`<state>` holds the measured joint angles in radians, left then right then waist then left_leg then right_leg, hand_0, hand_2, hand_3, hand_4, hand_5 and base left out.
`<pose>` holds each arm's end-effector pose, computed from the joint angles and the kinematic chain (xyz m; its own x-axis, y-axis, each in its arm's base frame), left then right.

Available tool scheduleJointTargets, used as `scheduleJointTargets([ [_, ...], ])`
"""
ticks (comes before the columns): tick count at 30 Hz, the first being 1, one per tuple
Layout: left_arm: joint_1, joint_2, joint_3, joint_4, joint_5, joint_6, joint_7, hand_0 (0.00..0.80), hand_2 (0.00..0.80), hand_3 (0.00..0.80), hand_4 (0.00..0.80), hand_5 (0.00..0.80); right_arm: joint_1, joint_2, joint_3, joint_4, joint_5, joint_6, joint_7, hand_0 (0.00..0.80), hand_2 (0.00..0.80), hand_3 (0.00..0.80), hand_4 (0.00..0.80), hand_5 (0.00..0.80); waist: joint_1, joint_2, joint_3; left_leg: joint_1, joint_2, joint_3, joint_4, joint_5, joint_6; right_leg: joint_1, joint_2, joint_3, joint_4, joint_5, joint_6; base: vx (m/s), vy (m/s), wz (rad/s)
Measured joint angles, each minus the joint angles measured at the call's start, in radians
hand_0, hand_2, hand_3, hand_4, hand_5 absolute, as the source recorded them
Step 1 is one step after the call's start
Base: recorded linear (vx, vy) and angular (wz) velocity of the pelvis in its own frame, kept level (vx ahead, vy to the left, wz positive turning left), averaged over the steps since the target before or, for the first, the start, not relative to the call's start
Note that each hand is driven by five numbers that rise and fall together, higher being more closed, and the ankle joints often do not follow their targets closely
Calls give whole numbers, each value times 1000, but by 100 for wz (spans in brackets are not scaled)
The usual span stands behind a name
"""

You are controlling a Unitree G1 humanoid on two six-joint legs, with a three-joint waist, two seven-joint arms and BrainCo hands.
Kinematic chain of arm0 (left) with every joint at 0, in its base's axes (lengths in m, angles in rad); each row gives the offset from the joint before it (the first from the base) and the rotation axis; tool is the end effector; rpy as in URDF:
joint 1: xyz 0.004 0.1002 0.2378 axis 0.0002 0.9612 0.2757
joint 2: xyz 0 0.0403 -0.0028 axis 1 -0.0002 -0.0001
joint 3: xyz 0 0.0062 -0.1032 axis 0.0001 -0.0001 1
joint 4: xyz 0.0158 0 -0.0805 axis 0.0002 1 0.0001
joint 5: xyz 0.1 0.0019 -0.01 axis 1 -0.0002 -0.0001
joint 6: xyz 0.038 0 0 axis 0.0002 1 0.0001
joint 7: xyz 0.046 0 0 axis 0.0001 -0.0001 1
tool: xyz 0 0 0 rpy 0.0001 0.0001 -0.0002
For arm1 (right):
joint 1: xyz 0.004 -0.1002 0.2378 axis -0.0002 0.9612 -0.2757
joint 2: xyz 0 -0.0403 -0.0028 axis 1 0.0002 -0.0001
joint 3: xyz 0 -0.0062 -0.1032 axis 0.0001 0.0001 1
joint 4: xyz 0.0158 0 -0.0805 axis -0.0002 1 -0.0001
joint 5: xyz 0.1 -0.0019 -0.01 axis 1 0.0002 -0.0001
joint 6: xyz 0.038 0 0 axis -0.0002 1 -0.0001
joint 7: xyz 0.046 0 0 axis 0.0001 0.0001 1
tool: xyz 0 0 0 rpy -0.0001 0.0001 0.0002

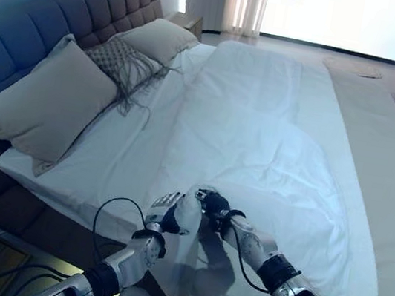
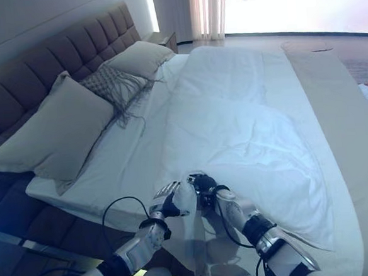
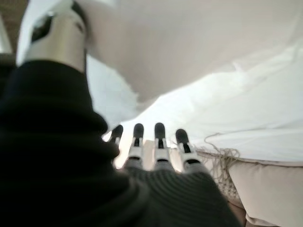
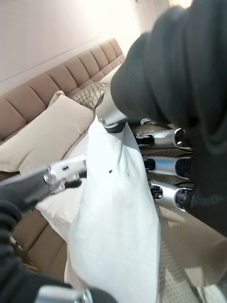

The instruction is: Make the bed neatly

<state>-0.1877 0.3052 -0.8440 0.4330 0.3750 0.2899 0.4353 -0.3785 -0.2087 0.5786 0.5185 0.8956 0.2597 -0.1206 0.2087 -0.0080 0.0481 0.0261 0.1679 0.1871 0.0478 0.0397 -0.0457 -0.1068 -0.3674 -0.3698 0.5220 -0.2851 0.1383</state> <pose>0.1765 0.1049 -0.0413 0.9327 -0.1409 -0.3320 0.3594 0.4413 0.8222 0.2385 -0.0924 0.0013 0.7312 0.4024 -0.5508 -0.1993 0.8983 0.3916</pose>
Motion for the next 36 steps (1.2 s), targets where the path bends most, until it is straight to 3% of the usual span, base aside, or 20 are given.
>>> scheduleJointTargets([
  [20, 23, 30, 34, -95, -181, -22, -3, 0, 0, 0, 0, 0, 0, -3, -20, -45, 0, 10, -22, 800, 800, 800, 800, 800, 2, 14, 59, 13, 4, -1, 1, 1, -2, 30, 6, -14, -30, 3, 6, -4, 11, -1],
  [22, 26, 35, 42, -100, -195, -27, -8, 800, 800, 800, 800, 800, 0, -3, -21, -45, -1, 10, -22, 800, 800, 800, 800, 800, 2, 14, 59, 13, 4, -1, 0, 1, -2, 31, 5, -16, -30, 3, 6, 0, 0, 0],
  [26, 18, 27, 43, -100, -223, -24, -25, 800, 800, 800, 800, 800, 0, 2, -21, -45, -1, 10, -26, 800, 800, 800, 800, 800, 1, 13, 59, 14, 5, -1, 0, 1, -3, 33, 5, -18, -30, 3, 6, 75, -12, 1],
  [36, -52, -21, 41, -97, -313, 116, -13, 800, 800, 800, 800, 800, -1, 36, -20, -45, 1, 20, -64, 800, 800, 800, 800, 800, -3, -5, 47, 49, 4, 2, -1, 1, -2, 70, 13, -17, -44, 5, 6, 60, 16, -2],
])
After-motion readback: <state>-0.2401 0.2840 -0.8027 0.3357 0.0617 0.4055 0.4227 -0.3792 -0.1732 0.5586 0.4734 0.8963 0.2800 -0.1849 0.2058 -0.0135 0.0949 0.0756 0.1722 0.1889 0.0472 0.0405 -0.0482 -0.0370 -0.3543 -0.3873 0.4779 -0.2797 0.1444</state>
